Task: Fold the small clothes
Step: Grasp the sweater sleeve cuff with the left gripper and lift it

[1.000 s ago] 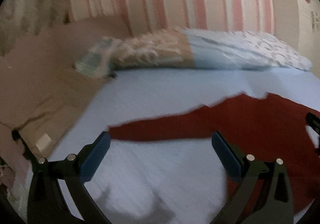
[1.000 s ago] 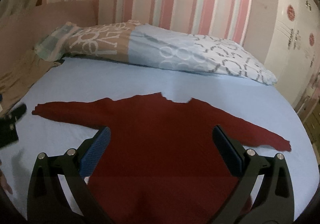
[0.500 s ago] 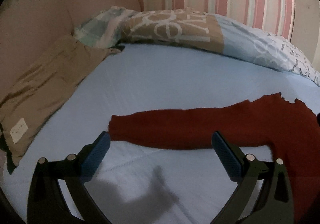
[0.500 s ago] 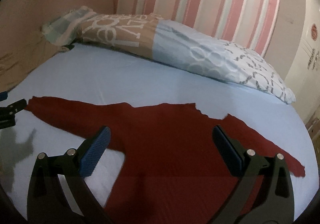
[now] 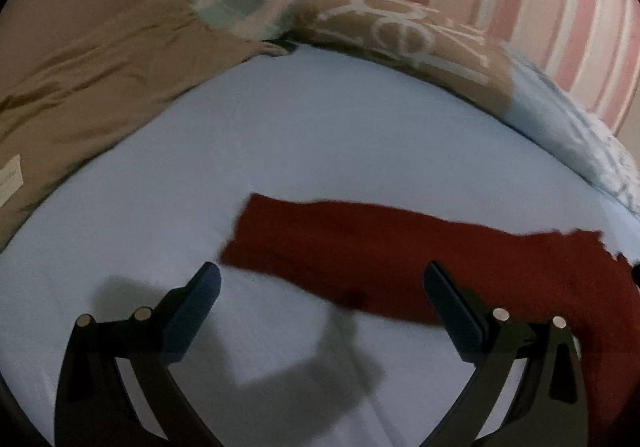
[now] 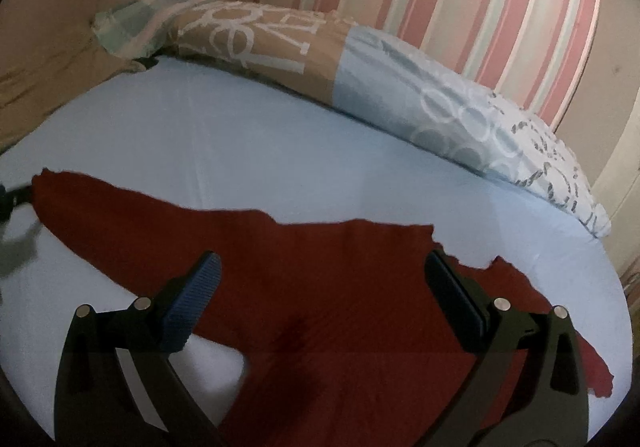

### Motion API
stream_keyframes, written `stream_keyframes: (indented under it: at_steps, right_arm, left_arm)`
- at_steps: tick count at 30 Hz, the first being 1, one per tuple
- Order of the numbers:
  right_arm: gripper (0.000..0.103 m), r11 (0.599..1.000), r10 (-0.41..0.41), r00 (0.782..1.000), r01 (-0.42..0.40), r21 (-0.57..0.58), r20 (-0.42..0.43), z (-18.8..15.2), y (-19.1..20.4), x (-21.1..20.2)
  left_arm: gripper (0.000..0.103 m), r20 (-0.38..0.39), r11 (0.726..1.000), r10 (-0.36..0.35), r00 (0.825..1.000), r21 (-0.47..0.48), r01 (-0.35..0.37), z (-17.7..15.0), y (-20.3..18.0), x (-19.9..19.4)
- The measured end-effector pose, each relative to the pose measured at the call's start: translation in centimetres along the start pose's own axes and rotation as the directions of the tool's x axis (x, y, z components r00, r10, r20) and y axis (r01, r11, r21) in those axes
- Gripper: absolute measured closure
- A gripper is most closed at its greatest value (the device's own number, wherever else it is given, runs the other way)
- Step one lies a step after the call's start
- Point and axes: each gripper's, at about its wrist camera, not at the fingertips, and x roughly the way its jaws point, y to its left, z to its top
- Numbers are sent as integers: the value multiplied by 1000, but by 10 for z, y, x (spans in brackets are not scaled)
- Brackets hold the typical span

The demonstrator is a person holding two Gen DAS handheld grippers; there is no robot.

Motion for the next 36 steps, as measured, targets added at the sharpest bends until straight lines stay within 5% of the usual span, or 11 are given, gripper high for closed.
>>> stream_keyframes:
  at_steps: [11, 12, 15, 19, 24, 31, 36]
  right_arm:
    - [3, 996, -54, 998, 55, -69, 27, -4, 0, -1]
    - [3, 996, -57, 998, 59, -73, 29, -3, -2, -1]
    - [3, 995, -67, 997, 69, -72, 28, -4, -6, -3]
    - [3, 995, -77, 997, 78, -70, 22, -5, -9, -4]
    - [3, 994, -80, 997, 79, -74, -3, -11, -16, -2]
    - [3, 992, -129, 991, 129, -4, -13, -20, -62, -17]
    - [3, 980, -188, 982, 190, 60, -34, -34, -115, -36]
  left_arm:
    - [3, -85, 973, -143, 986, -197, 124, 11, 21, 40]
    - [14, -84, 974, -132, 988, -194, 114, 12, 21, 40]
    - [74, -100, 984, -100, 990, -160, 84, 16, 17, 46]
    - [86, -102, 985, -118, 988, -136, 104, 18, 11, 50]
    - [89, -23, 998, -69, 997, 11, 70, 20, -17, 27]
    - [89, 34, 974, -150, 988, 176, 141, 31, -85, -13]
    - [89, 8, 937, -269, 963, 232, 260, 26, -161, -34]
